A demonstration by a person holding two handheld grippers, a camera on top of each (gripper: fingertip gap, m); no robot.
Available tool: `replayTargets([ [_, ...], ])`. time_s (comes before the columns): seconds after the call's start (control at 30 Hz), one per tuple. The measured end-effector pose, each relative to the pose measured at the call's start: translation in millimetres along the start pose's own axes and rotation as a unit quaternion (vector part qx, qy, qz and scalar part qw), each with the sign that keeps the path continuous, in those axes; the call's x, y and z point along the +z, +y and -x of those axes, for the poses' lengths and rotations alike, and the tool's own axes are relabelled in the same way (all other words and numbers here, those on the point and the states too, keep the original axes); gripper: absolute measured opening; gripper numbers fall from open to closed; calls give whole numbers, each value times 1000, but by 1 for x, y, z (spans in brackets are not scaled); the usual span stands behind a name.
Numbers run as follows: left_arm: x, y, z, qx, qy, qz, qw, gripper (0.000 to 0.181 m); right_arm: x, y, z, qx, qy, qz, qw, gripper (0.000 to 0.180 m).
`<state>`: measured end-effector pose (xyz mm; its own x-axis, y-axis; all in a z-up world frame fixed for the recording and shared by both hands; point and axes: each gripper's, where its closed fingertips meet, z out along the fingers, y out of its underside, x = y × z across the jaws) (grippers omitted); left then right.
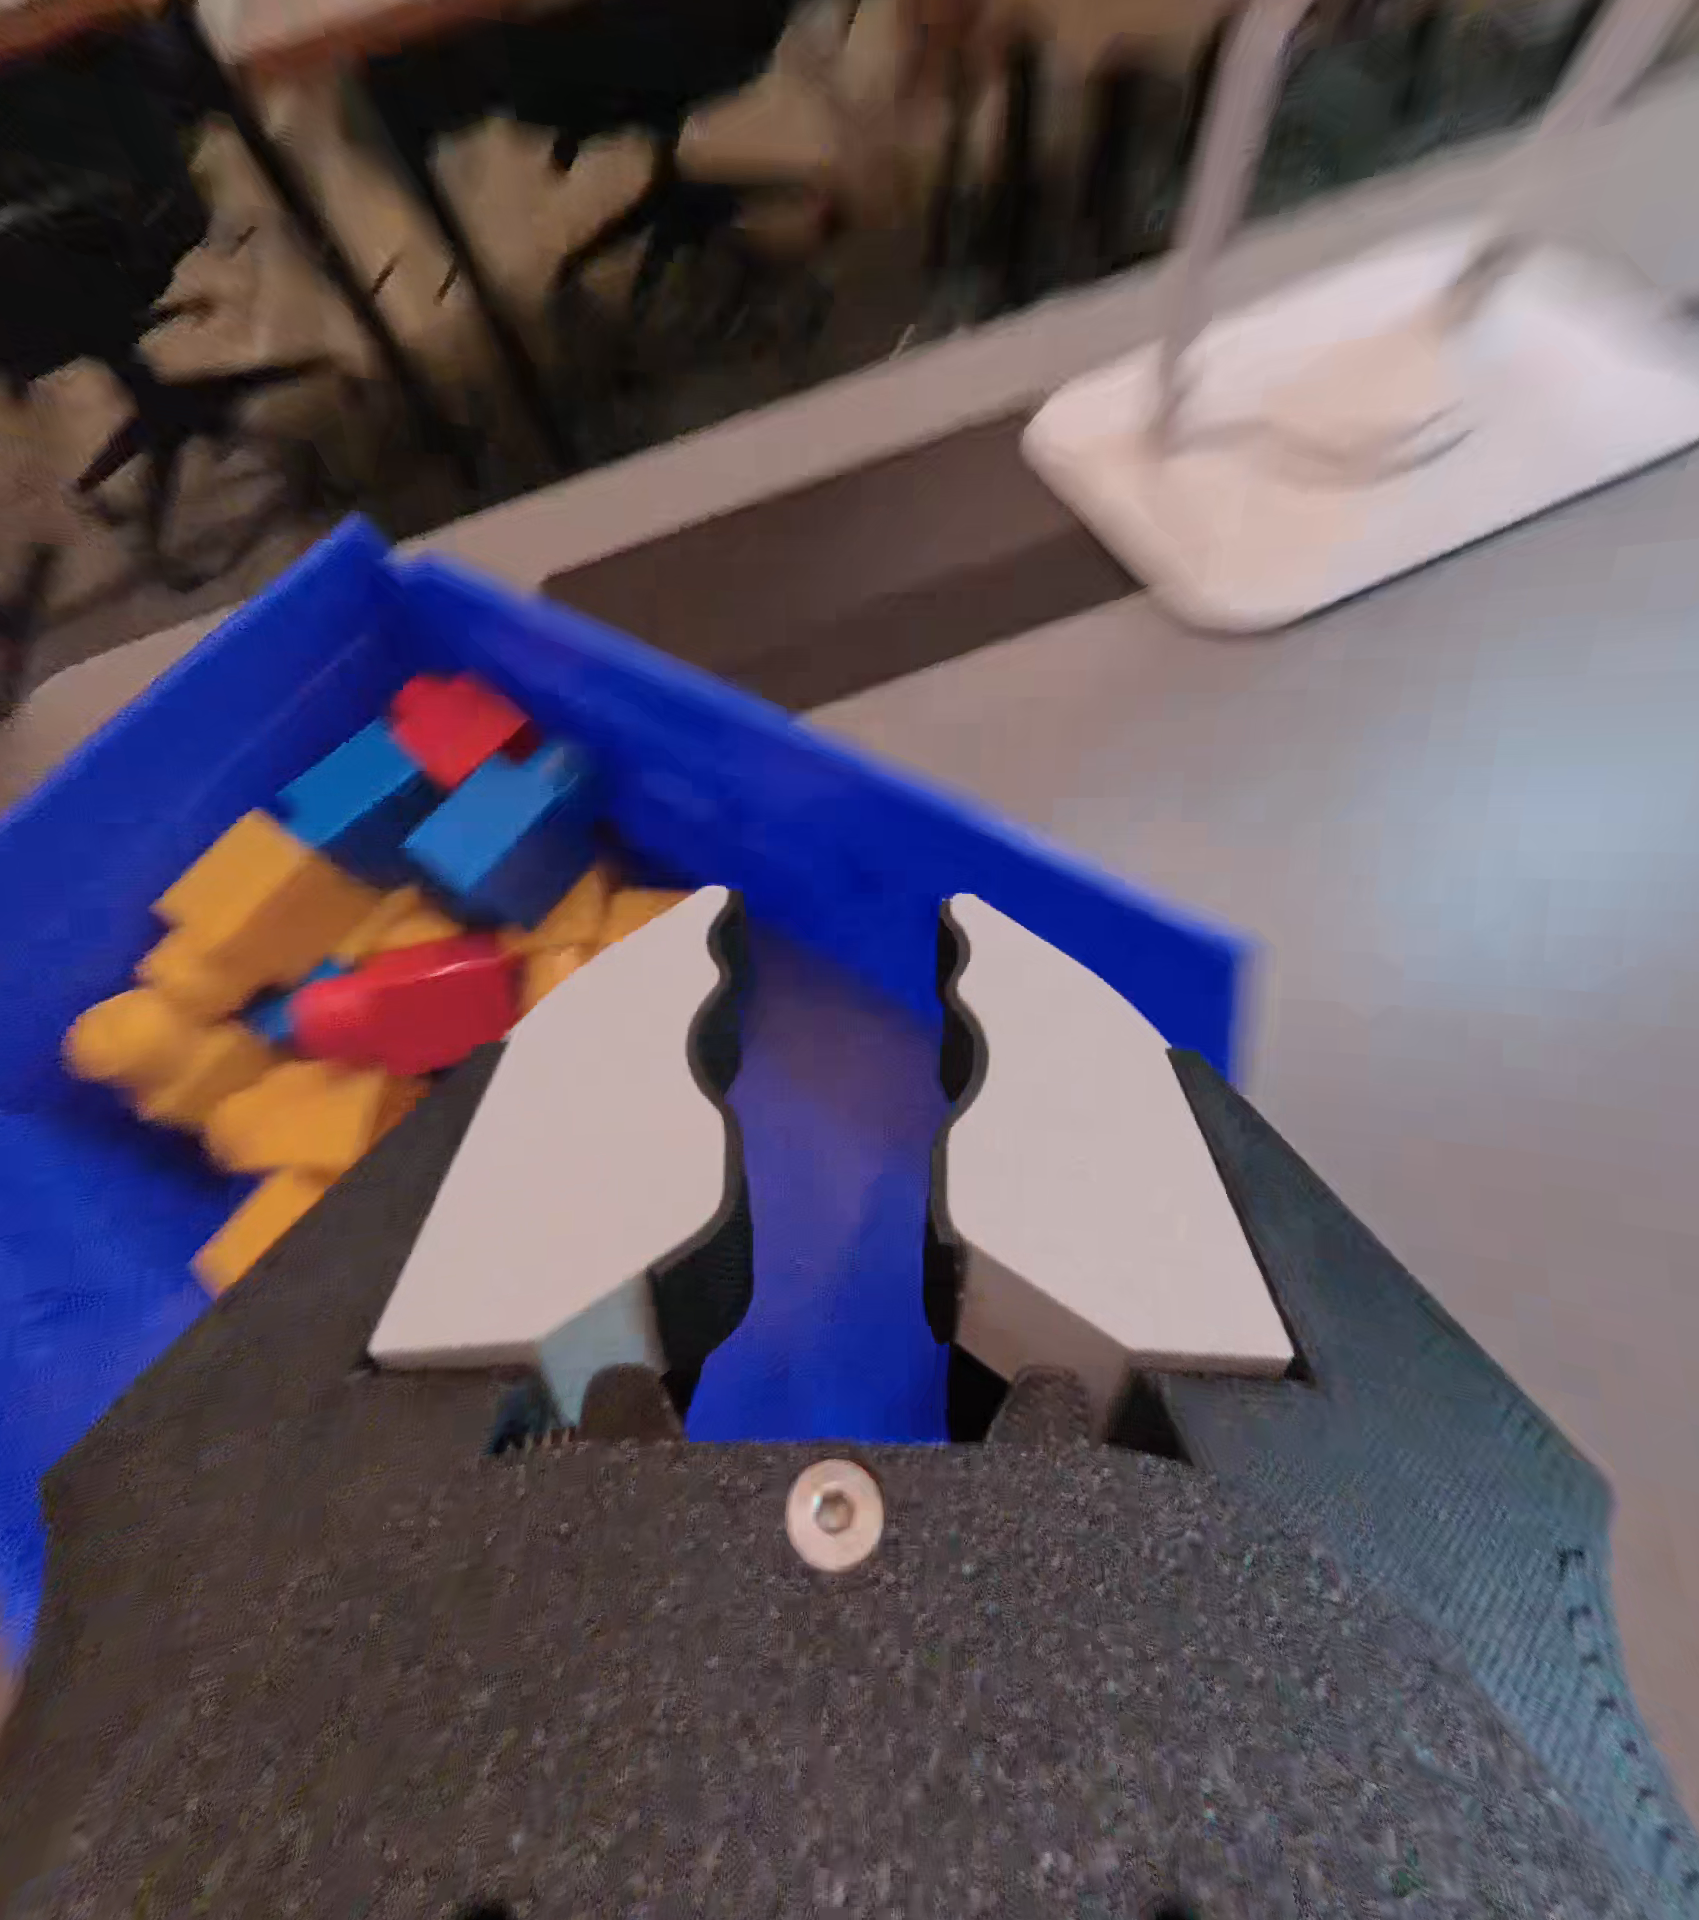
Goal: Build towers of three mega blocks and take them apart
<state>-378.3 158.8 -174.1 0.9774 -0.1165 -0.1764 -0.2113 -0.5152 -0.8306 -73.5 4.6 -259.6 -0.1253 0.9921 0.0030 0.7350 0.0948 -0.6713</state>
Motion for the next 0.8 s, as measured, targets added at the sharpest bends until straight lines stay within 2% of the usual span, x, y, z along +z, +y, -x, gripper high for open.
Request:
replayTargets([
  [0.13,37,45,49,51,-83,147,984,45,14,13,2,-4,-3,23,1000,37],
  [0.23,55,82,59,60,-73,258,961,59,18,20,-1,-25,15,36,999,37],
  [0.3,66,94,61,58,-64,277,957,58,18,19,-1,-31,18,32,999,37],
  [0.4,73,94,65,57,-62,263,961,30,14,14,-1,-24,15,16,999,46],
  [0.47,70,94,68,70,-72,263,959,30,7,7,-2,-10,11,-12,1000,56],
  [0.53,60,85,62,78,-70,244,964,29,-4,-5,-5,6,12,-53,999,63],
  [0.63,22,47,46,136,-92,166,972,29,-28,-28,-17,39,25,-140,989,65],
  [0.73,-25,-6,-23,211,-26,11,977,29,-52,-47,-30,93,22,-227,969,64],
  [0.8,-58,-31,-78,278,14,-92,956,29,-64,-58,-35,139,-2,-279,950,63],
])
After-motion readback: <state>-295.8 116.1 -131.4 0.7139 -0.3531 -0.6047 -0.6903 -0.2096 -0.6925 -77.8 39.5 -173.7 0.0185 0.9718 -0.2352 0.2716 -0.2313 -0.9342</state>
